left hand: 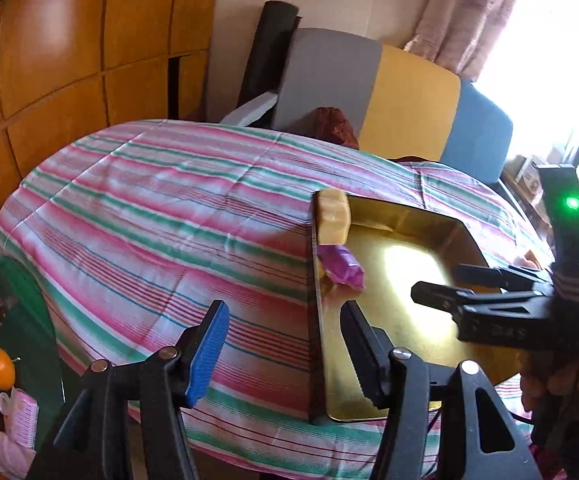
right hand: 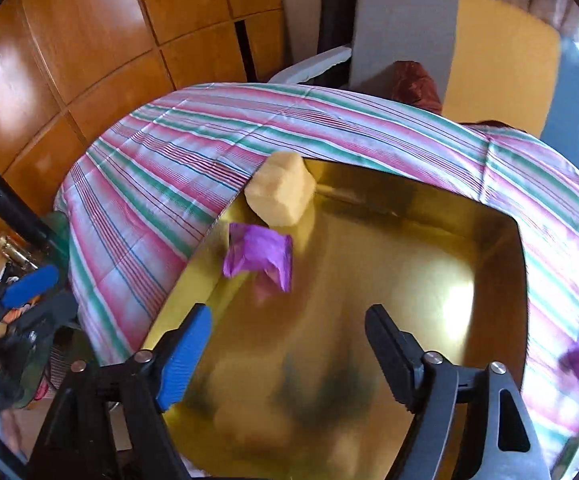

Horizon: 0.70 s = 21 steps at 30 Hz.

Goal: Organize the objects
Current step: 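Move both tools back to the pile of items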

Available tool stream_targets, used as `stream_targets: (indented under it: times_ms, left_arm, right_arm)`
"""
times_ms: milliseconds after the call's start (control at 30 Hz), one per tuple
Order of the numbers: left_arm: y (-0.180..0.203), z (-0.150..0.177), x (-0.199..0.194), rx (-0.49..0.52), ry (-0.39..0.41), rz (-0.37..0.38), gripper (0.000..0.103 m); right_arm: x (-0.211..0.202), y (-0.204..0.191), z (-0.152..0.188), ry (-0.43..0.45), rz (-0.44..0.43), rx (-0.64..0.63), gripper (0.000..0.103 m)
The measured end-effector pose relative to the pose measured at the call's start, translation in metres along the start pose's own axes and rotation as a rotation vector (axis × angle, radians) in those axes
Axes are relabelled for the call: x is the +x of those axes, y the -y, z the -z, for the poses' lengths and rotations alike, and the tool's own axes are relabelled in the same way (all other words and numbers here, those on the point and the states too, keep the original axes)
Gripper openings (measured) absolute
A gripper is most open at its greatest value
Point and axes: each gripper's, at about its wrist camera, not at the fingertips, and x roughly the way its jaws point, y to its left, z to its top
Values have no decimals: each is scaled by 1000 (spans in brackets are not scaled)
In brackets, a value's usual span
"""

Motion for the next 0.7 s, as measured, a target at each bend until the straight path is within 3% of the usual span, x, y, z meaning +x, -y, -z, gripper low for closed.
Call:
stream_targets:
  times_ms: [333,533,700]
  left_arm:
    - [38,4,-9,92,6,17,59]
    - [61,8,-10,132,-2,54,59]
    - [78,10,-6,149,-37,91,59]
  right_arm:
    - [-52,38,44,81,36,82,92]
    - [-80,81,69,111,58,182,101]
    - [-104,127,93,136,116,291,103]
